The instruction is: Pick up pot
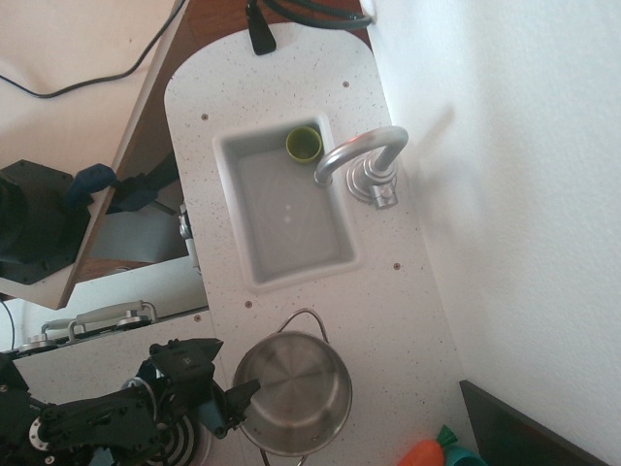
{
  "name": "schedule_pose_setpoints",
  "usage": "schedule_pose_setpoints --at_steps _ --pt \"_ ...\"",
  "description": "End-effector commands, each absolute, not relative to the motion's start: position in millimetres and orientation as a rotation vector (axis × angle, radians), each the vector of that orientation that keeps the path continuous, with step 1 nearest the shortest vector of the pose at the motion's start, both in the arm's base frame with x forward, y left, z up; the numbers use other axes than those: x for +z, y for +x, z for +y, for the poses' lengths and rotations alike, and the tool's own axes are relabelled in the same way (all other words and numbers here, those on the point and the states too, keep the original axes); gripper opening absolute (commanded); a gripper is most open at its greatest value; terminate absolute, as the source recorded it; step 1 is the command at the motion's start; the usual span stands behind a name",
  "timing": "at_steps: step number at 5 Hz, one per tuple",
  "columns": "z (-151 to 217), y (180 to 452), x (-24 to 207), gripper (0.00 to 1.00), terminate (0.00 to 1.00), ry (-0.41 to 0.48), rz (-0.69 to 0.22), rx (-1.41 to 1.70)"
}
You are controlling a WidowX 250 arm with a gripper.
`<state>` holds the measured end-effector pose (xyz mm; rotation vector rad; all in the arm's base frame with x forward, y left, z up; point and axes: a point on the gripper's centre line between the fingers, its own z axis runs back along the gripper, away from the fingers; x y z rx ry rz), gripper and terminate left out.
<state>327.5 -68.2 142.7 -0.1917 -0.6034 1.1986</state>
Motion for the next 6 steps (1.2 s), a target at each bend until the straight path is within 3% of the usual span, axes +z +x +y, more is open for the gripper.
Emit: schedule_pose_setpoints --at_steps 1,2,4,5,6 --pt "-68 327 143 1.0 0.0 -0.192 -0.603 1.199" --pt "-71 320 135 1.0 0.0 -0.172 -0.584 1.191" --pt "-78 334 111 1.0 0.0 -0.212 -0.517 1.212" --pt "-79 336 102 1.0 0.0 -0.21 -0.547 1.209" --pt "-74 345 114 1.0 0.0 -0.268 -0.581 1.282"
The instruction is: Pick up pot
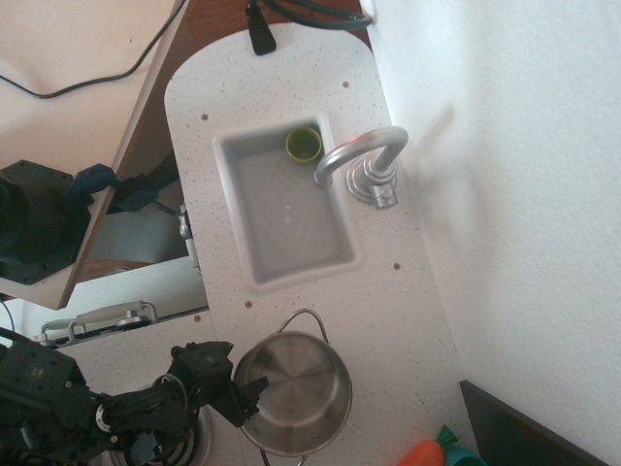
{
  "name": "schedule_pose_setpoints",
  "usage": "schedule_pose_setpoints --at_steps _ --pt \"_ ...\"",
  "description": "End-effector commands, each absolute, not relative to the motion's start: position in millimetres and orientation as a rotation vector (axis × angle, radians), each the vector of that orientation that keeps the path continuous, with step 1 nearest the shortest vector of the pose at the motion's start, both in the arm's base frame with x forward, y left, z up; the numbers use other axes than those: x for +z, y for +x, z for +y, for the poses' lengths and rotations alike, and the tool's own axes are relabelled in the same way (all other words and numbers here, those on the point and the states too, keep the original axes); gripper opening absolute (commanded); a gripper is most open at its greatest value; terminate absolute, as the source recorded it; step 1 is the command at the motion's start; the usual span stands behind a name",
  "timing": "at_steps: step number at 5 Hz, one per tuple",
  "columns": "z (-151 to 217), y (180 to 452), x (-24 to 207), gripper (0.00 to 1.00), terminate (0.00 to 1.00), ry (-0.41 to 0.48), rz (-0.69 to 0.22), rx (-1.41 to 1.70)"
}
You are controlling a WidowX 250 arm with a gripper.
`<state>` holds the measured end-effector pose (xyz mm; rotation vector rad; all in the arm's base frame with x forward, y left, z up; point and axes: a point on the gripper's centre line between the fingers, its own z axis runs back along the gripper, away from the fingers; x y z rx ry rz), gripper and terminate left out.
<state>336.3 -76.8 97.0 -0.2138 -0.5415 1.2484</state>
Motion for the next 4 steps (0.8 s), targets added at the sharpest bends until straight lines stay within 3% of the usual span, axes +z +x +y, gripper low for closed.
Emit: schedule_pose_setpoints --at_steps 1,3,4 --pt "-70 340 108 1.0 0.0 -0.237 -0.505 1.387" --pt "-71 327 88 1.0 0.0 -0.218 -0.329 1.437" --pt "-72 329 81 1.0 0.0 -0.212 -0.29 1.428"
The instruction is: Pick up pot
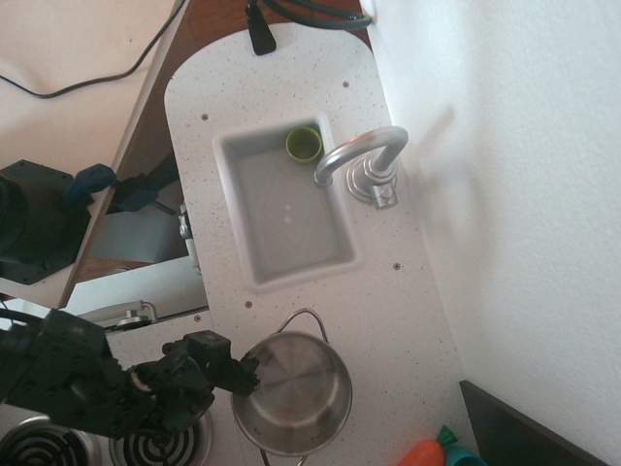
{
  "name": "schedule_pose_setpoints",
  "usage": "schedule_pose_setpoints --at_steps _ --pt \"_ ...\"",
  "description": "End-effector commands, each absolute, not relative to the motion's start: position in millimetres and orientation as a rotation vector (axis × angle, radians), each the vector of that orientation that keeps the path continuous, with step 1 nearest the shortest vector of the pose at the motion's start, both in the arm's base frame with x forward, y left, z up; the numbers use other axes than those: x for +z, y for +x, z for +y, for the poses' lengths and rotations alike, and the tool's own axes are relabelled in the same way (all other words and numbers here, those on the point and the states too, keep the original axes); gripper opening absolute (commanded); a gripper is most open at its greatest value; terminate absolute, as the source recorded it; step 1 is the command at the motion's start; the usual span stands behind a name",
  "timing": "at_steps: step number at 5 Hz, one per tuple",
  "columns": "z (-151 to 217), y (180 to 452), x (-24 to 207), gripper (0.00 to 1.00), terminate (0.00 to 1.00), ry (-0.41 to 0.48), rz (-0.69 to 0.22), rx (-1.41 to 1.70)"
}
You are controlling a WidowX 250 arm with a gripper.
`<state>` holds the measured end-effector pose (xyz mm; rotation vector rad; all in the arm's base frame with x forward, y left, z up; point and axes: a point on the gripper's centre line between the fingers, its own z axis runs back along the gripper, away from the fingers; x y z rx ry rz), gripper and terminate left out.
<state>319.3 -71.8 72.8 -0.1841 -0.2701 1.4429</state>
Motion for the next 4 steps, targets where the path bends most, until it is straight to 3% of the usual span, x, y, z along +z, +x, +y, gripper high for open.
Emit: schedule_pose_setpoints --at_steps 1,4 --pt "-71.2 328.9 83.2 1.0 0.0 -0.212 -0.333 1.416" --pt "-73.2 330.1 84.8 1.0 0.0 -0.209 -0.362 1.413"
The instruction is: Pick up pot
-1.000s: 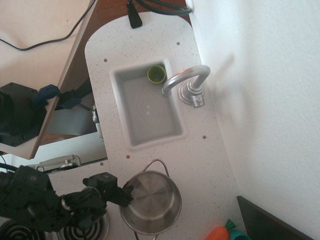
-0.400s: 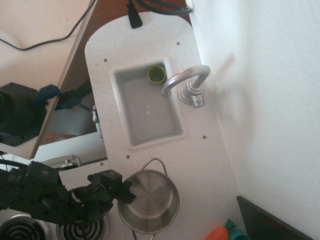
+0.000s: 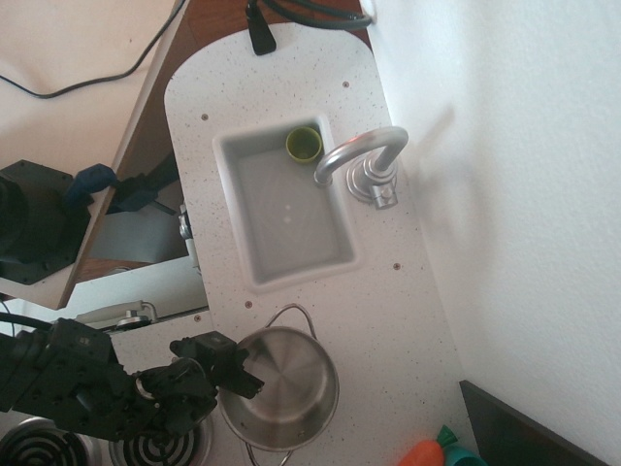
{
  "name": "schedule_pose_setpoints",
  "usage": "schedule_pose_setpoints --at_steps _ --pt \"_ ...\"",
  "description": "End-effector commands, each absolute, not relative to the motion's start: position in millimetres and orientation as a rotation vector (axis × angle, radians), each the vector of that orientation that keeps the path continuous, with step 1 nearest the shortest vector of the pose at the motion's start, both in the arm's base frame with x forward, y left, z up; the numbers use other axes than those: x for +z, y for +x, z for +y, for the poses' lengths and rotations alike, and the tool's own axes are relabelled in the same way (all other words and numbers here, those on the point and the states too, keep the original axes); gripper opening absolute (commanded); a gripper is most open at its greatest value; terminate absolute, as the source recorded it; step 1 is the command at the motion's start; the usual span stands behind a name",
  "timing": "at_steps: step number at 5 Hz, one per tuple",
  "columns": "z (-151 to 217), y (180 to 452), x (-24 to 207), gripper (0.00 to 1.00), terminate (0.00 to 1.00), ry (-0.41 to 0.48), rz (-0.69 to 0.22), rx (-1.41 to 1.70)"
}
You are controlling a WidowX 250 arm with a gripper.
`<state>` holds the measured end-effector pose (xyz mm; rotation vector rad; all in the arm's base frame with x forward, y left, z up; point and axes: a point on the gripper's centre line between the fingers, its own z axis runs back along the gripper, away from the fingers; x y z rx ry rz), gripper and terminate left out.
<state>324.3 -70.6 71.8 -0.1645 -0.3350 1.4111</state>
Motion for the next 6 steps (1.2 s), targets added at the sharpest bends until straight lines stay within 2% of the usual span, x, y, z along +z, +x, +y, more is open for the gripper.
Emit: schedule_pose_setpoints --at_steps 1,2,4,6 --pt "-74 330 85 1.0 0.0 -0.209 -0.363 1.413" --pt "-75 331 91 0.0 0.0 -0.235 -0.386 1.395" --pt "-88 335 142 0.0 0.0 -0.333 -0.588 1.27" --pt "-88 332 136 0.0 0.0 -0.317 -0.564 1.285"
